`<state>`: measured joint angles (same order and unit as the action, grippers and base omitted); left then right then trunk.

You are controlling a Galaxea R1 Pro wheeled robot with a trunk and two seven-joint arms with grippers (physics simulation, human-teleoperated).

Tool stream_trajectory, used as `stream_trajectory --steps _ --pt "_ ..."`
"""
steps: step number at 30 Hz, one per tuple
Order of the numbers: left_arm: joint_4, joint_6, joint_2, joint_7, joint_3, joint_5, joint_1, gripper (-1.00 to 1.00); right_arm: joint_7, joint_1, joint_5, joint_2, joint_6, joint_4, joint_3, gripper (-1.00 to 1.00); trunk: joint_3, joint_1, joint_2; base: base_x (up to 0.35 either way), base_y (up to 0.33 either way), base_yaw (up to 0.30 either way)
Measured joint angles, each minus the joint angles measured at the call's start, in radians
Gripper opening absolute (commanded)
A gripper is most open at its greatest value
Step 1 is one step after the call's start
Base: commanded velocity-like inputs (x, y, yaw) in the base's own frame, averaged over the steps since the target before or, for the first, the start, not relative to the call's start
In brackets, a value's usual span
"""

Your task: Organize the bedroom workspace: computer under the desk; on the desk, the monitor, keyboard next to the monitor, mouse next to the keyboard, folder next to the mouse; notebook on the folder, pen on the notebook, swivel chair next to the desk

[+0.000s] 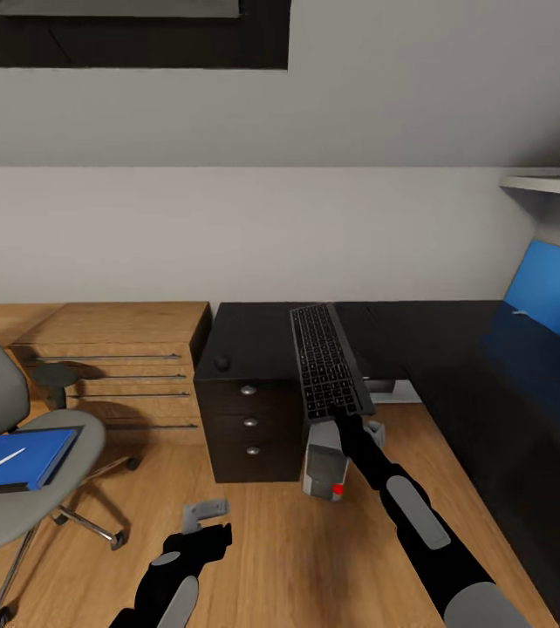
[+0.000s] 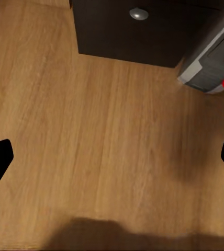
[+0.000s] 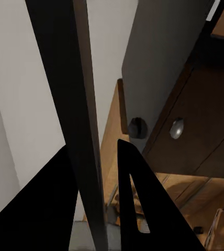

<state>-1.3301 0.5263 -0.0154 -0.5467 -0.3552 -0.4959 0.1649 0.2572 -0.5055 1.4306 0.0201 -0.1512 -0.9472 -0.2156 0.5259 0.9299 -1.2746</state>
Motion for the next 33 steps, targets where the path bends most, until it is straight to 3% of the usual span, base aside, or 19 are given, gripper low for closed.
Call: stream_trajectory --steps 33 --pt "-0.002 0.000 0.001 0.001 0.001 -0.001 0.000 1.00 -0.005 0.000 0.002 0.000 -0.002 0.007 0.019 -1.00 -0.104 -0.127 0.231 -0.310 -0.151 0.000"
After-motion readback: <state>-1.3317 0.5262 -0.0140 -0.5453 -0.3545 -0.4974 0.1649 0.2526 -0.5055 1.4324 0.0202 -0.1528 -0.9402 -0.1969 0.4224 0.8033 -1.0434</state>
